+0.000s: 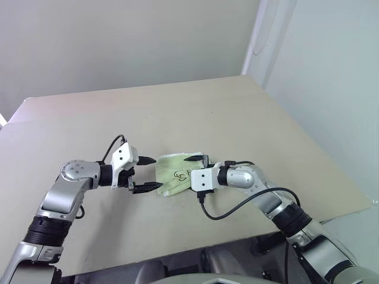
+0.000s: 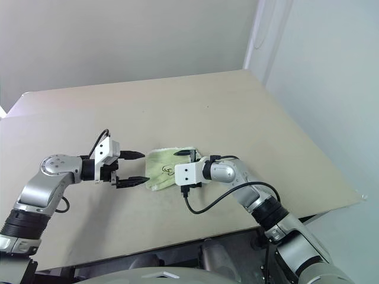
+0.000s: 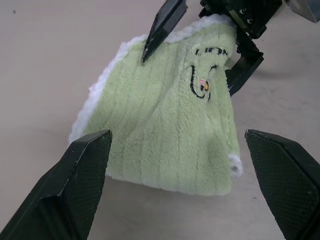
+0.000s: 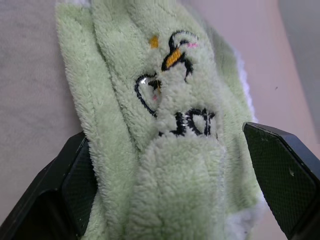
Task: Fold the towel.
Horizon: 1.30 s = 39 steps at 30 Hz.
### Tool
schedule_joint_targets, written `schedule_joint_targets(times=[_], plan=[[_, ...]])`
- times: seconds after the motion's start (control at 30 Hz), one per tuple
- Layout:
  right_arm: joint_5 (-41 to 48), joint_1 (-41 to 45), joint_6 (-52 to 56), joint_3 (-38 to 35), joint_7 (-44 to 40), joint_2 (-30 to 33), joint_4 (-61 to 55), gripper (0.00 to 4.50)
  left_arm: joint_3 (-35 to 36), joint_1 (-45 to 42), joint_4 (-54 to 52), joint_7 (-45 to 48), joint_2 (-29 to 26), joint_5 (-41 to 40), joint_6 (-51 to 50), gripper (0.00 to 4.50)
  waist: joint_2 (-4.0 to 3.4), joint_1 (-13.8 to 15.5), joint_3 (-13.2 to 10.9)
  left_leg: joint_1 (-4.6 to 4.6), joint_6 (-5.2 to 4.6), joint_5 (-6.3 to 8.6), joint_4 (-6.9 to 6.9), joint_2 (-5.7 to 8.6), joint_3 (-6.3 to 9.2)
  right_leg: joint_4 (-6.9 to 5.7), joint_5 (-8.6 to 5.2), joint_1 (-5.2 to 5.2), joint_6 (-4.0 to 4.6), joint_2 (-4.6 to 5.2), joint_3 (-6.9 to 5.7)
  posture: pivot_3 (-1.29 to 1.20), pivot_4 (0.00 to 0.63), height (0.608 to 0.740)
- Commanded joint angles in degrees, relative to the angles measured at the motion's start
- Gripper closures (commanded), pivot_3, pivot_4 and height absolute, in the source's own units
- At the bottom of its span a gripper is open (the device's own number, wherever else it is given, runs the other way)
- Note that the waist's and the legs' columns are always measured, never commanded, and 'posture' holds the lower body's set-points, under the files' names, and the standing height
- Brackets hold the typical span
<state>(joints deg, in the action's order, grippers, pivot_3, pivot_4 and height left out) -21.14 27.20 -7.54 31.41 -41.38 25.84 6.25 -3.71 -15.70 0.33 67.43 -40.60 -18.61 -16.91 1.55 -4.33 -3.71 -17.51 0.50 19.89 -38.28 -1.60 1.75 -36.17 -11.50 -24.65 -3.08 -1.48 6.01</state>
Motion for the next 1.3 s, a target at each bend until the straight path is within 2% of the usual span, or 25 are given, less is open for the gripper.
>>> schedule_joint_targets(times=[0.03,0.33,0.5,0.6,0.87,0.93,1.03,1.2,1.3], plan=[[-0.6,1.0,-5.0,-1.6,2.5,-0.1,-0.9,0.0,0.9,-0.9,-0.4,0.1,-0.5,-0.2,0.8,0.01,0.0,-0.1,0.0,0.0,0.0,0.0,0.02,0.0,0.0,0.0,0.0,0.0,0.0,0.0,0.0,0.0,0.0,0.712],[-4.6,0.8,-10.4,-0.8,6.7,0.0,2.2,0.0,1.3,-1.1,-1.5,-0.9,-0.8,-0.4,-0.4,0.01,0.01,-0.1,0.0,0.01,0.0,0.0,0.03,0.0,0.0,0.02,0.0,0.0,0.0,0.0,0.01,0.0,0.0,0.712],[-6.7,0.4,-10.8,-0.1,6.0,0.6,3.8,0.0,1.4,-1.6,-0.8,-0.6,-1.0,-0.3,-0.3,0.01,0.01,0.0,0.0,0.0,0.0,0.0,0.03,0.0,0.0,0.02,0.0,0.0,0.0,0.0,0.02,0.0,0.0,0.712],[-6.7,-0.5,-11.0,0.0,4.5,1.5,3.9,0.97,1.2,-2.4,-0.4,-0.5,-1.0,-0.2,-0.5,0.0,0.01,0.0,0.0,0.01,0.0,0.0,0.03,0.0,0.0,0.02,-0.01,0.0,0.0,0.0,0.02,0.0,0.0,0.712],[-7.7,-0.2,-9.9,-1.5,7.6,-0.1,4.1,4.0,0.6,-3.5,0.8,-0.6,-0.7,0.3,-0.5,0.0,0.01,-0.2,0.0,0.0,0.0,0.0,0.03,0.0,-0.01,0.02,-0.01,0.0,0.0,0.0,0.02,0.0,0.0,0.712],[-7.6,0.1,-9.5,-2.1,8.2,-0.4,4.1,4.48,0.5,-3.7,1.0,-0.7,-0.5,0.5,-0.6,0.0,0.01,-0.3,0.0,0.0,0.0,0.0,0.04,0.0,0.0,0.02,-0.01,0.0,0.0,-0.01,0.02,0.0,0.0,0.712],[-5.8,0.6,-8.0,-3.9,7.9,-0.7,2.8,4.48,0.4,-4.1,1.3,-0.8,-0.2,0.6,-0.7,0.0,0.01,-0.3,0.0,0.0,0.0,0.0,0.03,0.0,0.0,0.02,-0.01,0.0,0.0,0.0,0.03,0.0,0.0,0.712],[5.4,3.0,0.8,-12.5,3.8,-1.7,-5.5,4.48,0.3,-4.5,1.3,-1.2,0.4,0.5,-1.2,0.0,0.0,-0.2,0.0,-0.02,0.0,0.0,0.03,0.0,0.0,0.02,0.0,0.0,0.0,0.0,0.03,0.0,0.0,0.712],[8.7,5.4,5.4,-18.0,3.1,0.4,-7.7,4.48,0.0,-4.6,1.8,-1.1,0.5,1.1,-0.6,0.0,0.0,-0.2,0.0,-0.03,0.0,0.0,0.03,0.0,0.01,0.02,0.0,0.0,0.0,0.0,0.03,0.0,0.0,0.712]])
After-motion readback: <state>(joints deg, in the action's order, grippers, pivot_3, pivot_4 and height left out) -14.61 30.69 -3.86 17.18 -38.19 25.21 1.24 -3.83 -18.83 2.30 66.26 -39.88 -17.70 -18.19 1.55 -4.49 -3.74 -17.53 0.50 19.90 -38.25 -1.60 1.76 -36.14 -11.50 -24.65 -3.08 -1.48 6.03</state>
